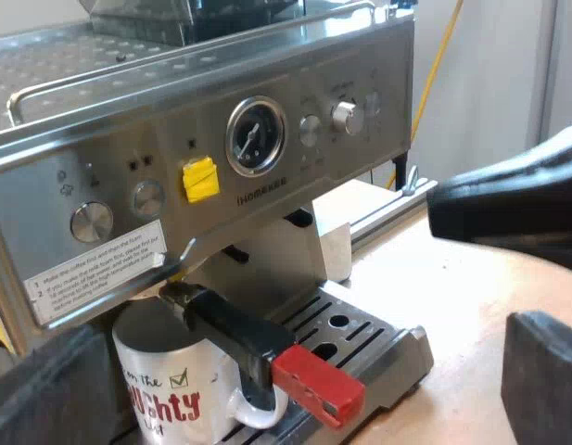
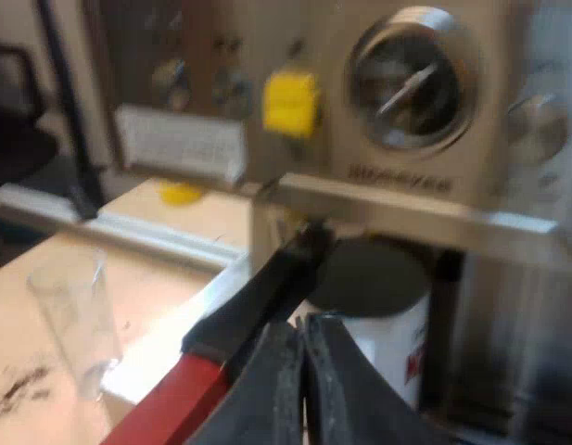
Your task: Place mug into machine
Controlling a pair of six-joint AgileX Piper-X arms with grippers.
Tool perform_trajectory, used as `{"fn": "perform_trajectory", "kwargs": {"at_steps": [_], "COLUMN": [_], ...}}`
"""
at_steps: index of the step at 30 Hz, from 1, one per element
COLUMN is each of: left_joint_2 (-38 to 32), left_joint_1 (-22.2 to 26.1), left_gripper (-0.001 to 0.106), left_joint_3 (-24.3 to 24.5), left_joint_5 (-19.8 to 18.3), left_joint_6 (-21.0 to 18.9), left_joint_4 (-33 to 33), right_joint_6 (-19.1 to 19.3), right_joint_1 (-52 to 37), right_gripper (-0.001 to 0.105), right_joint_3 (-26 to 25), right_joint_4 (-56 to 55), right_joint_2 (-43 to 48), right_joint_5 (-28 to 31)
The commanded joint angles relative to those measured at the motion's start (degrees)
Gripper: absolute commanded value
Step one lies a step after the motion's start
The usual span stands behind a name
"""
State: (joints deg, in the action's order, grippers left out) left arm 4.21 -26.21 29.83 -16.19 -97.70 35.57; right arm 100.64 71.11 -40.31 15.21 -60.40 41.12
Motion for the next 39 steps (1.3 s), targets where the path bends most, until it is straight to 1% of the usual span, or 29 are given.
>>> {"fn": "perform_trajectory", "kwargs": {"at_steps": [1,5,8,17,19,25,30,31,34,39], "left_joint_2": [-1.7,-4.1,-5.0,-5.1,-5.1,-5.1,-5.1,-5.1,-5.1,-5.1], "left_joint_1": [-0.3,-0.3,-0.3,-0.3,-0.3,-0.3,-0.3,-0.3,-0.3,-0.3], "left_gripper": [0.085,0.085,0.085,0.085,0.085,0.085,0.085,0.085,0.085,0.085], "left_joint_3": [1.1,1.2,1.2,1.2,1.2,1.2,1.2,1.2,1.2,1.2], "left_joint_5": [-0.3,-0.3,-0.3,0.1,0.1,0.1,0.1,0.1,0.1,0.1], "left_joint_6": [0.3,0.3,0.3,0.0,0.0,0.0,0.0,0.0,0.0,0.0], "left_joint_4": [2.5,3.9,3.9,3.9,3.9,3.9,3.9,3.9,3.9,3.9], "right_joint_6": [1.2,1.2,1.2,1.2,1.2,1.2,1.2,1.2,1.6,1.6], "right_joint_1": [0.6,0.6,0.6,-0.3,-1.3,-4.0,-5.8,-6.1,-7.0,-8.9], "right_gripper": [0.000,0.000,0.000,0.000,0.000,0.000,0.000,0.000,0.000,0.000], "right_joint_3": [-1.6,-2.7,-6.2,-15.8,-18.3,-23.8,-26.0,-26.3,-26.4,-26.4], "right_joint_4": [0.0,0.0,0.0,0.0,0.0,0.0,0.0,0.0,0.0,0.0], "right_joint_2": [0.1,-0.8,-4.6,-15.8,-18.6,-24.1,-26.5,-26.9,-27.5,-27.6], "right_joint_5": [1.8,1.8,3.9,5.3,5.8,6.4,6.8,8.0,10.2,11.3]}}
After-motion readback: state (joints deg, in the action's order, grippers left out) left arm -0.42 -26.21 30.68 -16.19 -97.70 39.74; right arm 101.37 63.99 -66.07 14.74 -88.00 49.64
